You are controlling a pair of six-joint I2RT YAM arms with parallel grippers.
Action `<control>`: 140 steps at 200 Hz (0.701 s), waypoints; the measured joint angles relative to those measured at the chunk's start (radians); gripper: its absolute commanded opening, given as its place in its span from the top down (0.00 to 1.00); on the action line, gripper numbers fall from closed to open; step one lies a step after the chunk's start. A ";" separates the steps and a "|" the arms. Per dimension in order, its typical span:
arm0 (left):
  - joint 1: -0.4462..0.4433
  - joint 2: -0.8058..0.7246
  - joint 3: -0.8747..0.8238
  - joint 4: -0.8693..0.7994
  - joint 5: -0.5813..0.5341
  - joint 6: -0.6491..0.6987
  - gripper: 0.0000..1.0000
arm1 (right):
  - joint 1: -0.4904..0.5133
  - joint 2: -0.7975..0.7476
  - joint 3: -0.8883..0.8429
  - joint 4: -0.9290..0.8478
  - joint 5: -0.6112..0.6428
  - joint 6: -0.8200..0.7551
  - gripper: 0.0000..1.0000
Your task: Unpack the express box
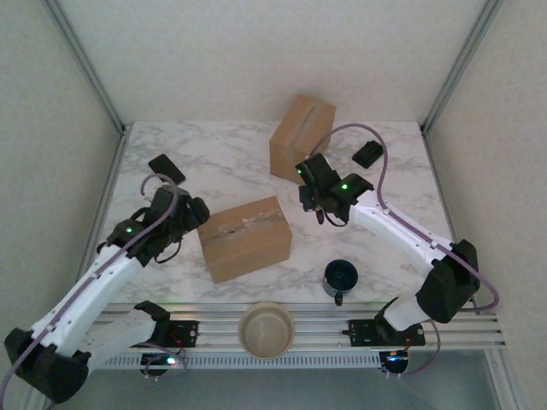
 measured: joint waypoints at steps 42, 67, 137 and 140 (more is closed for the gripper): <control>-0.002 0.045 -0.019 0.056 -0.014 0.000 0.14 | 0.003 0.008 -0.043 0.005 -0.023 0.023 1.00; 0.014 0.115 0.113 0.034 -0.056 0.037 0.13 | 0.036 -0.027 -0.070 -0.013 -0.002 0.045 1.00; 0.118 0.368 0.214 0.077 -0.094 0.148 0.15 | 0.294 -0.114 -0.193 -0.127 0.077 0.233 1.00; 0.119 0.375 0.211 0.079 -0.094 0.149 0.15 | 0.301 -0.113 -0.196 -0.130 0.080 0.244 1.00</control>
